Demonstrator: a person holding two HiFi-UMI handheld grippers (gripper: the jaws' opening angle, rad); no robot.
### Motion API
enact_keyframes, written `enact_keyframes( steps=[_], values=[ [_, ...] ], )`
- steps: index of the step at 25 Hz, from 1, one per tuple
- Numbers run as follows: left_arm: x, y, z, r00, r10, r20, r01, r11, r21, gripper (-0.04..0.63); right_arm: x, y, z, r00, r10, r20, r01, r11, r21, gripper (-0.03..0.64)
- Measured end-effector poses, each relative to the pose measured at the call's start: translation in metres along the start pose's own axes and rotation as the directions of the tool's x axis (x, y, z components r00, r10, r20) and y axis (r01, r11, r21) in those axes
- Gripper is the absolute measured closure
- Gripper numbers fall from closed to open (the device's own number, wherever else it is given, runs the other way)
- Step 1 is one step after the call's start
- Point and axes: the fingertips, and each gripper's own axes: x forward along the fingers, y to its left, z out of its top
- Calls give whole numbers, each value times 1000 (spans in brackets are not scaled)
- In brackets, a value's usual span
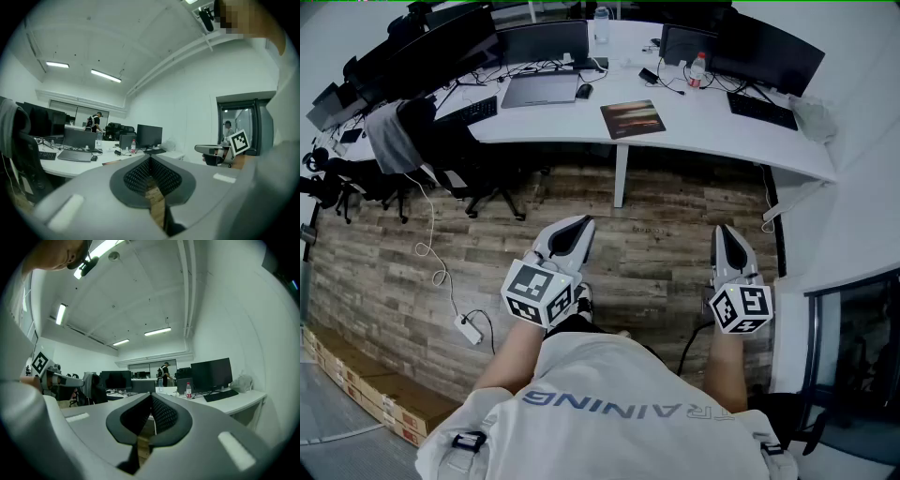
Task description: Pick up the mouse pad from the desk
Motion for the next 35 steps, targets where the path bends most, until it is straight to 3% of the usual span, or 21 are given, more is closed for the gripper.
enact_keyframes(
  steps=[17, 29, 35],
  values=[
    [23, 12, -6, 1000, -21, -18, 21, 999, -25, 595, 21, -6, -7, 1000, -10, -27, 9, 999, -45, 604],
    [69, 97, -5, 1000, -29, 0, 29, 992, -120, 595, 113, 10, 9, 999, -2, -42, -2, 995, -104, 604],
    [89, 156, 9, 999, -32, 3, 32, 998, -57, 595, 169, 31, 20, 999, -16, -43, 10, 993, -121, 604]
  ],
)
